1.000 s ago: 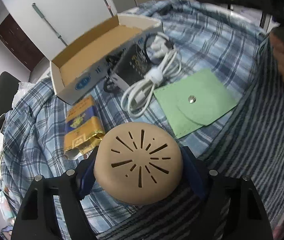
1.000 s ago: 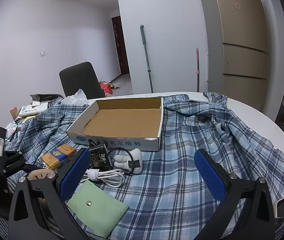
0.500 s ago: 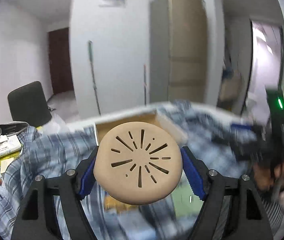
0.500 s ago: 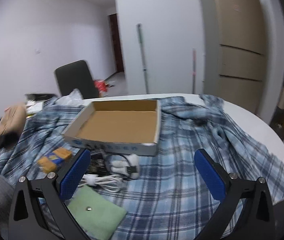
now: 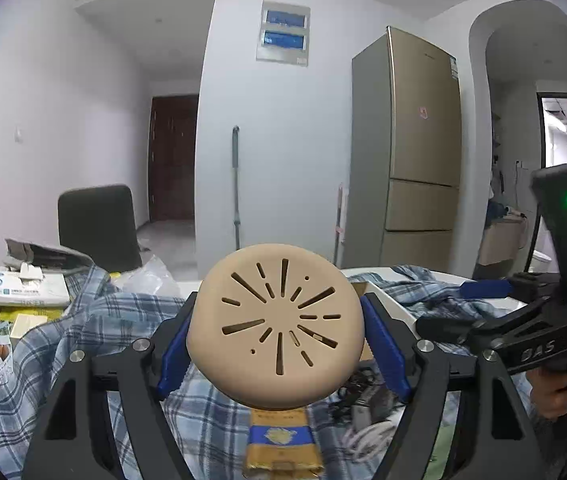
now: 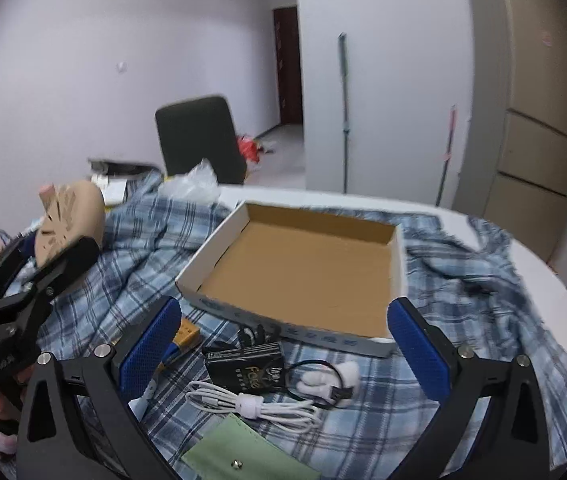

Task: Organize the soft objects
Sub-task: 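Lift the beige puck with the left gripper while the right gripper grasps the black packet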

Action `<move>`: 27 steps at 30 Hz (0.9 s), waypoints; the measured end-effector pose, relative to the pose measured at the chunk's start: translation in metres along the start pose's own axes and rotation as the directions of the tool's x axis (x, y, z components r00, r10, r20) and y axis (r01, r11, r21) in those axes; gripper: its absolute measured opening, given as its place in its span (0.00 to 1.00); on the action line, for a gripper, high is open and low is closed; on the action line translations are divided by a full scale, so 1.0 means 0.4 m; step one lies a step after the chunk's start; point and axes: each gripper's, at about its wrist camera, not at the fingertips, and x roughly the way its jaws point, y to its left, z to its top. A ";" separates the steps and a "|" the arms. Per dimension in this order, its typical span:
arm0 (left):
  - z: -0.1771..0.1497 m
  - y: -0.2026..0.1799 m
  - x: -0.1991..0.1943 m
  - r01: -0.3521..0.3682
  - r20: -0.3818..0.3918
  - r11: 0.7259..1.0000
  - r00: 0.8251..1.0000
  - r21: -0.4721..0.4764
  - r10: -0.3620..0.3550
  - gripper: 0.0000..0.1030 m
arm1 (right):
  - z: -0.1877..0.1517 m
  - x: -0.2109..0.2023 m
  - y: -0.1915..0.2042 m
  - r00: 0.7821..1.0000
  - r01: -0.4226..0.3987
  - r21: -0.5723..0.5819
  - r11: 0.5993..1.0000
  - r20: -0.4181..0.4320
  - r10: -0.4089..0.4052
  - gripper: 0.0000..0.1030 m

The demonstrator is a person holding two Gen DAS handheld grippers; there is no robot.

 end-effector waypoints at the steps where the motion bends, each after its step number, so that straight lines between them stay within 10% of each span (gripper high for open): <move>1: -0.007 0.002 0.007 -0.012 0.000 1.000 1.000 0.010 0.012 0.77 | -0.003 0.019 0.003 1.000 -0.014 -0.002 1.000 -0.016 0.014 0.98; 12: -0.029 -0.020 0.015 -0.029 -0.023 0.999 0.999 0.025 0.030 0.78 | -0.082 0.133 0.042 0.977 -0.176 -0.083 0.981 -0.138 0.164 0.83; 27: -0.027 -0.017 -0.007 -0.079 0.012 0.997 0.997 0.012 0.079 0.78 | -0.113 0.182 0.020 0.962 -0.169 -0.064 0.984 -0.226 0.150 0.62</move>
